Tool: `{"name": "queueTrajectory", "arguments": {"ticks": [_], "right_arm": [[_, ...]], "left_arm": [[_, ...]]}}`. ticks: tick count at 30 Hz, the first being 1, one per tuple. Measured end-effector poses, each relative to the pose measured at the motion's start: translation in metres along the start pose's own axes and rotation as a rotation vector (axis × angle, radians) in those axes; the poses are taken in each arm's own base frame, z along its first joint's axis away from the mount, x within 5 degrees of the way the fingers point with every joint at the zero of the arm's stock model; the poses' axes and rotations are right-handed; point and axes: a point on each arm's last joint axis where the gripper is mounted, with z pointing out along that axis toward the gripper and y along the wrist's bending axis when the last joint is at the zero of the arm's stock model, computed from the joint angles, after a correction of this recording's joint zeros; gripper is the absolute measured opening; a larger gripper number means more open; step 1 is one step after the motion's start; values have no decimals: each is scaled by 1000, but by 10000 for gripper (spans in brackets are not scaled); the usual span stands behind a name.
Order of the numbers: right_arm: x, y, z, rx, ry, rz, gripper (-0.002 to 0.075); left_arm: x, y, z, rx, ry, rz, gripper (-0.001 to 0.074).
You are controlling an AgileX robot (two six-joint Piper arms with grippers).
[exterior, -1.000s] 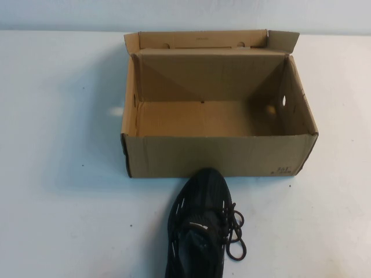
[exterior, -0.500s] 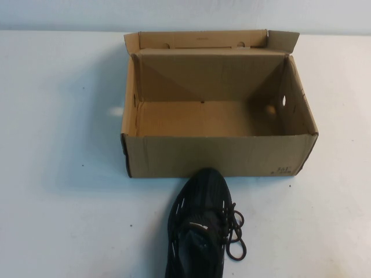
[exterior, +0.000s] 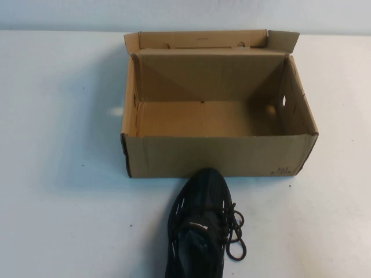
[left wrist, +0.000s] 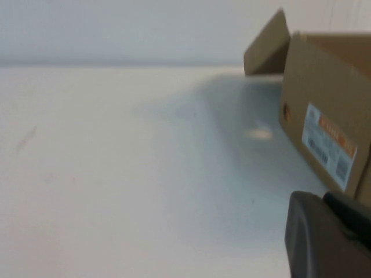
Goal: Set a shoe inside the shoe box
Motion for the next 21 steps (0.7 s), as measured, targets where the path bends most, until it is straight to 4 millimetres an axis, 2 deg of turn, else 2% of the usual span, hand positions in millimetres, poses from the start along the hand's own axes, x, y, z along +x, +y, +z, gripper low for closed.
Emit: {"name": "queueTrajectory", "arguments": {"ticks": [6, 16, 21], "right_arm": [[-19, 3, -2, -31, -206, 0, -17], [-25, 4, -4, -43, -282, 0, -16], [-46, 7, -13, -81, -540, 3, -16]], "left_arm": [[-22, 2, -3, -18, -245, -60, -1], [-32, 3, -6, -23, -361, -77, -1], [-52, 5, -16, -13, -610, -160, -1]]}}
